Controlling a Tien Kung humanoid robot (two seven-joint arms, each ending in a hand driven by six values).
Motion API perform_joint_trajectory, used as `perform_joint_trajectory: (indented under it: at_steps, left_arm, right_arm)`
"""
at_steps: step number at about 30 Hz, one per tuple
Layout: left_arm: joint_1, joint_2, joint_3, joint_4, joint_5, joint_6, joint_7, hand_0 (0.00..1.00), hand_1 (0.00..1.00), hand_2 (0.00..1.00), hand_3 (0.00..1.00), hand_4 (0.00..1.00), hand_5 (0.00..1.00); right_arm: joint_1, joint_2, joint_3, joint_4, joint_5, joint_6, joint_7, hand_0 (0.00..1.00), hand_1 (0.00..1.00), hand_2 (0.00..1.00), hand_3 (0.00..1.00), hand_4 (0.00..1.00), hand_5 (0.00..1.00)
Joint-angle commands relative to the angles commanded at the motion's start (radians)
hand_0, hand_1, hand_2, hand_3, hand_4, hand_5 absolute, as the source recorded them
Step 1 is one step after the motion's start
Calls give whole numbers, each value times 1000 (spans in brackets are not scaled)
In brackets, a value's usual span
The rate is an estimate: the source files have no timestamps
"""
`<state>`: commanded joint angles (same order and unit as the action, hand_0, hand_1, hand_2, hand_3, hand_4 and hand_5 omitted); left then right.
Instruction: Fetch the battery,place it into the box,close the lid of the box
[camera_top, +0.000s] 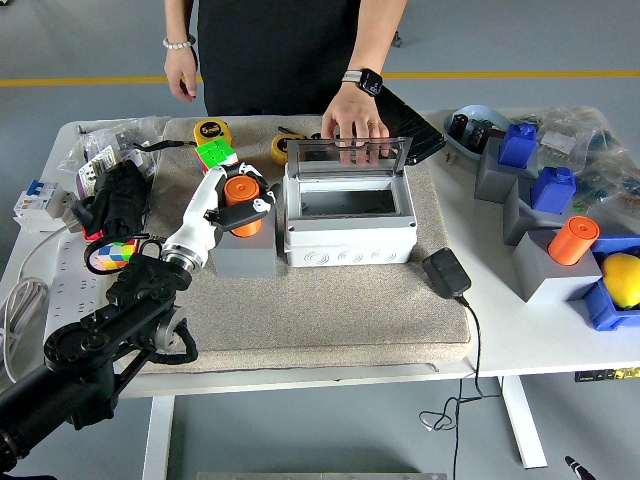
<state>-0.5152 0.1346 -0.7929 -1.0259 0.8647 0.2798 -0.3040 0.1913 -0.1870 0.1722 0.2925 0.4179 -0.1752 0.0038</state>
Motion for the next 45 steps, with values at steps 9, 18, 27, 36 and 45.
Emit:
perform_joint_trajectory:
  at_steps: [9,18,27,36,45]
  left_arm:
    - [-31,12,-4,-111,120,-10,50,218,132,160,130,2,2]
    - [-163,1,119,-211,356,-22,235,216,120,155,129,2,2]
    - [-336,-82,280,-128,459,-51,376,217,121,157,132,2,2]
    - [-425,-135,363,28,472,-81,447,230,130,164,145,2,2]
    - [-474,-135,408,139,443,-80,461,238,138,167,149,12,2]
  right_arm:
    - [3,-2,9,0,-2,-2,1,703,680,674,585,961,509]
    - [1,-4,4,0,1,-3,2,702,680,674,584,960,509]
    - [5,-8,-1,0,5,-8,3,703,680,673,585,961,509]
    - [7,-11,-12,0,9,-11,3,702,679,674,584,960,508]
    - [10,-12,-13,1,7,-14,5,704,679,674,585,960,509]
